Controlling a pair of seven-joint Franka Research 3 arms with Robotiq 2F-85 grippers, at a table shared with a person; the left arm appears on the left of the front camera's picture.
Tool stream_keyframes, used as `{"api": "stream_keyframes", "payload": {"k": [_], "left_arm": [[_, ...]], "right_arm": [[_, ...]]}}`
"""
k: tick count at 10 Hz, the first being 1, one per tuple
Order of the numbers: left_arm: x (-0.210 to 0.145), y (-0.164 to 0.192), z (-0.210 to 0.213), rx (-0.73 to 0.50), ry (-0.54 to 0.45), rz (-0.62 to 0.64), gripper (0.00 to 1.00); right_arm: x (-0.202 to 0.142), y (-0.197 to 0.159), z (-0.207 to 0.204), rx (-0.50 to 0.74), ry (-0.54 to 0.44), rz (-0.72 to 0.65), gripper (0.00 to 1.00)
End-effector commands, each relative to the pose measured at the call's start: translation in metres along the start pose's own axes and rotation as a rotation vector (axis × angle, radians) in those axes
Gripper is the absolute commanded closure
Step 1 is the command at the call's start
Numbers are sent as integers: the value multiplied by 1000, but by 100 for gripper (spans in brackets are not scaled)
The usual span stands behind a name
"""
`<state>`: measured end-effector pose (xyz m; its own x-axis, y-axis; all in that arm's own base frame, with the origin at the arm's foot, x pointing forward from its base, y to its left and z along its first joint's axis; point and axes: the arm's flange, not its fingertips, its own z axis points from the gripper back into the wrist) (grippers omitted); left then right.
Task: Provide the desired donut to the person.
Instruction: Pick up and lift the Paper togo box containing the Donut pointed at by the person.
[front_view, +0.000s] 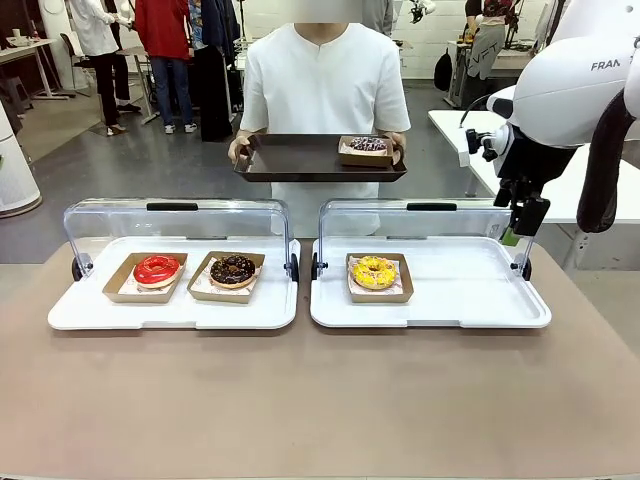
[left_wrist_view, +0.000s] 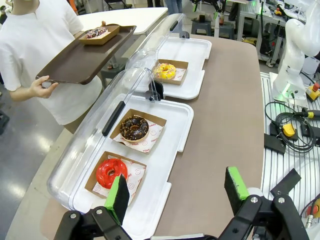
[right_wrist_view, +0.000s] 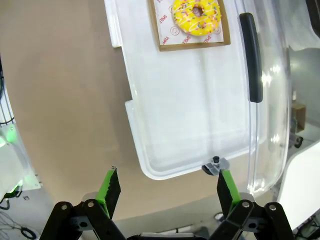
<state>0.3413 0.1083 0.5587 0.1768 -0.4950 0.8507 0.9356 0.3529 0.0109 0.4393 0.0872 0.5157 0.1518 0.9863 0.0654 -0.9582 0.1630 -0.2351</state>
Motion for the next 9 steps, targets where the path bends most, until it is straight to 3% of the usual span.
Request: {"api": "stream_keyframes", "payload": {"k": [1,8,9], "left_arm": [[-1,0,0,2,-17,-13,0],[-1,0,0,2,-17,-13,0],[-1,0,0,2,-17,-13,0]], "right_arm": [[1,0,-2,3,2,2,0],[0,0,0,0,0,0,0],[-22,-4,1,147,-133,127,0]]}}
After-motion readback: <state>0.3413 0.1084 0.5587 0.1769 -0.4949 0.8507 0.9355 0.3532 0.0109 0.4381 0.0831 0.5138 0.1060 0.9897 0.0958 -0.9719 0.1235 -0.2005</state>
